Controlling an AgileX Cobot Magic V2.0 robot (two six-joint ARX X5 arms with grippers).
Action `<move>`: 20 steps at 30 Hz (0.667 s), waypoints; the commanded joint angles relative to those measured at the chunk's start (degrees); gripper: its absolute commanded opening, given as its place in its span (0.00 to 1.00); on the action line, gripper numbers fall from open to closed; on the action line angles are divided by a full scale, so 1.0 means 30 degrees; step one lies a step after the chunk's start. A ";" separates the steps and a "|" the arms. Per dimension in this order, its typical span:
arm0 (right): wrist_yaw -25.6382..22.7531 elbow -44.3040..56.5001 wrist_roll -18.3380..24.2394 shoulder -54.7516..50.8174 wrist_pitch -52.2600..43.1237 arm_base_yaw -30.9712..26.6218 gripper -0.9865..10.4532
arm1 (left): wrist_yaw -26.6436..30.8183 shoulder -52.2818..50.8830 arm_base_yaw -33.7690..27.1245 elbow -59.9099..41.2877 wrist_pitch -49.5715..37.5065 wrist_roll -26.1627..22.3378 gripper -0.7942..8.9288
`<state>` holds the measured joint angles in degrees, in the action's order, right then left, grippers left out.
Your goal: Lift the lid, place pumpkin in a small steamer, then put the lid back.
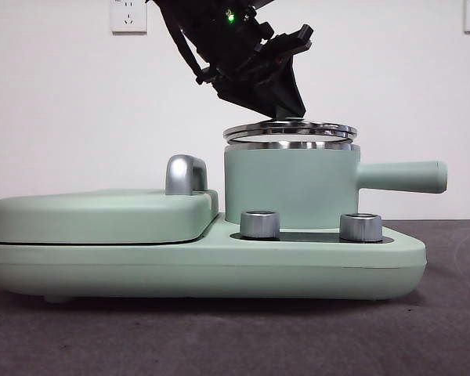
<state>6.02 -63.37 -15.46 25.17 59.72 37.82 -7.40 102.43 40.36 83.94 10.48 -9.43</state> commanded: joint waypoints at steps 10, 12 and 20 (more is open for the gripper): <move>-0.0087 -0.0262 -0.0466 0.0044 -0.0211 0.0131 0.55 | -0.0801 0.1086 0.0306 0.0605 -0.0248 -0.0619 0.10; -0.0087 -0.0262 -0.0583 0.0044 -0.0211 0.0131 0.55 | -0.0015 0.1086 0.0306 0.0605 -0.0036 -0.0612 0.10; -0.0160 -0.0262 -0.0597 0.0044 -0.0408 0.0131 0.55 | 0.0051 0.0998 0.0306 0.0612 0.1071 -0.0612 0.10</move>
<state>5.80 -63.37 -16.60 25.17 59.22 37.82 -7.68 103.92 40.77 84.90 12.47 -10.72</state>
